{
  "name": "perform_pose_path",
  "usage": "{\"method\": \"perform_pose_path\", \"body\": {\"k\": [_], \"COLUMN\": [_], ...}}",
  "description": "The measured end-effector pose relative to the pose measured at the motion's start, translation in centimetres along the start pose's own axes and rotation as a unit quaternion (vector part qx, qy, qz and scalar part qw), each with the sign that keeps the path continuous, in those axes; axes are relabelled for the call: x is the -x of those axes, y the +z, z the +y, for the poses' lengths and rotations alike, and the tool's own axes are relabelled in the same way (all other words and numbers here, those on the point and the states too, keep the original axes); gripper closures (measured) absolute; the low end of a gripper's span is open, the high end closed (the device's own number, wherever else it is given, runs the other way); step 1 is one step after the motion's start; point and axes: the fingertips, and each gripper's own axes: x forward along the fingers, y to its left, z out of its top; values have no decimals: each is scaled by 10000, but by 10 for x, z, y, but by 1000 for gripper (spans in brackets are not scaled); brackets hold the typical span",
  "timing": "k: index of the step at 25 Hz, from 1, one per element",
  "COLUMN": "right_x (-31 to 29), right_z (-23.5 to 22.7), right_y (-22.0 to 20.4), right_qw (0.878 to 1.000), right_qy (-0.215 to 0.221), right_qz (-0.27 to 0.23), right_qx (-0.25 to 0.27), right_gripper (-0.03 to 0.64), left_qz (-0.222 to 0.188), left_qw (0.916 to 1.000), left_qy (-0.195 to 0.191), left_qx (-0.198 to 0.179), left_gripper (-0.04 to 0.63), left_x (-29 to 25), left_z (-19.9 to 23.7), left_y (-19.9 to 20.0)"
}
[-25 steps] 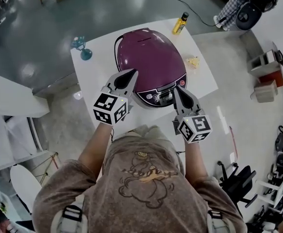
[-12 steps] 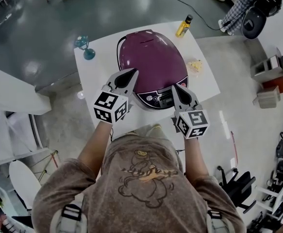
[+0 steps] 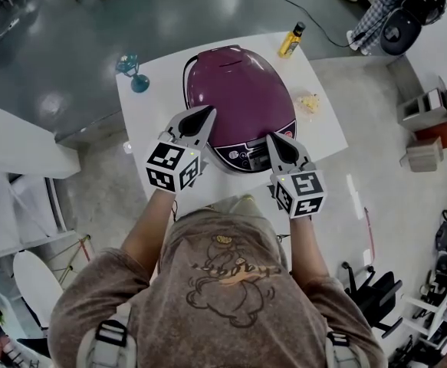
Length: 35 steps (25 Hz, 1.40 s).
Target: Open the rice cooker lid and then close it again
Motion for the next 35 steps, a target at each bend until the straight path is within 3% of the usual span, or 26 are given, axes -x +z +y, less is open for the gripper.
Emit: {"method": "perform_pose_path", "body": {"k": [14,35], "right_x": [-3,0], "right_z": [0,1], "right_y": [-2,0], "right_qw": [9995,9999], "right_qy": [248,126], "right_qz": [176,-43], "right_qx": [-94,38], "right_gripper": [615,612], "left_qz": [-11,-111], "left_qw": [10000,9996], "left_qy": [53,-146], "left_qx": [21,-228], "left_gripper": [574,574], "left_x": [-5,-15], "left_z": [4,-7], "left_y": [4,25]}}
